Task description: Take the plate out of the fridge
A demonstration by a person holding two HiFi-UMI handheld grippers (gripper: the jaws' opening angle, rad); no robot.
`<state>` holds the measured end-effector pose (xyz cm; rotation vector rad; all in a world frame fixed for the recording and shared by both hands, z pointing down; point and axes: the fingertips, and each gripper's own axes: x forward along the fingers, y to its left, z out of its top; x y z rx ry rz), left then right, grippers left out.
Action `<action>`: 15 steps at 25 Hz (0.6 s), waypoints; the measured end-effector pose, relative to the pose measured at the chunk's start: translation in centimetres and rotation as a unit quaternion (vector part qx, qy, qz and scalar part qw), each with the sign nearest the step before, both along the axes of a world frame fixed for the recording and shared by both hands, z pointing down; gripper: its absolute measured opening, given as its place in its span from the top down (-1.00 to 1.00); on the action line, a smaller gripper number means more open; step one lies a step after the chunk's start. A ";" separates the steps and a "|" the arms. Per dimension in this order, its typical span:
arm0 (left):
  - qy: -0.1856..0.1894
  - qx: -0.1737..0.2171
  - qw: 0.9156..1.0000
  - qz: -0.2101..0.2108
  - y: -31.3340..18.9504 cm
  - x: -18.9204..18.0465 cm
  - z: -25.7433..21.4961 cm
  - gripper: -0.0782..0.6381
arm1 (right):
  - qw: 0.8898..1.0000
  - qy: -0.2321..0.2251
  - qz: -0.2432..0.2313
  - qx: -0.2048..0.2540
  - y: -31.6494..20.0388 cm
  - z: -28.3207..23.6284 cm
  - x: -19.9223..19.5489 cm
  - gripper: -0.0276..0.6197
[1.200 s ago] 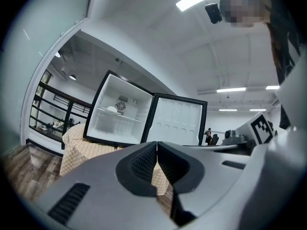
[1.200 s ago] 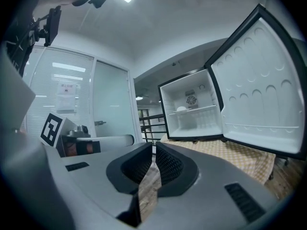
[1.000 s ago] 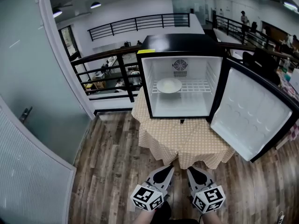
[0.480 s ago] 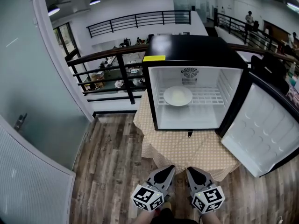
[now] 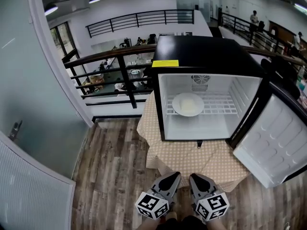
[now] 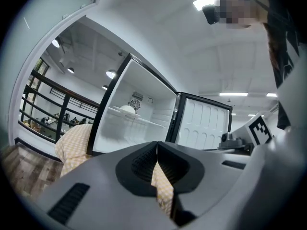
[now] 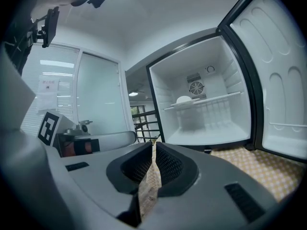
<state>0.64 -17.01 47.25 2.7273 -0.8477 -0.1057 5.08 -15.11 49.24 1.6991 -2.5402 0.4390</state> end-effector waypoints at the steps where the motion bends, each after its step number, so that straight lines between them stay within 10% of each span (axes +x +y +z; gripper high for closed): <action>1: 0.001 -0.002 1.000 0.001 0.0 0.0 0.1 0.75 | 1.000 -0.001 0.001 -0.005 0.0 0.3 0.0 0.78; 15: 0.009 0.000 1.000 -0.002 -5.5 0.9 -0.4 0.75 | 1.000 0.005 -0.012 -0.006 -5.6 -0.1 0.2 0.78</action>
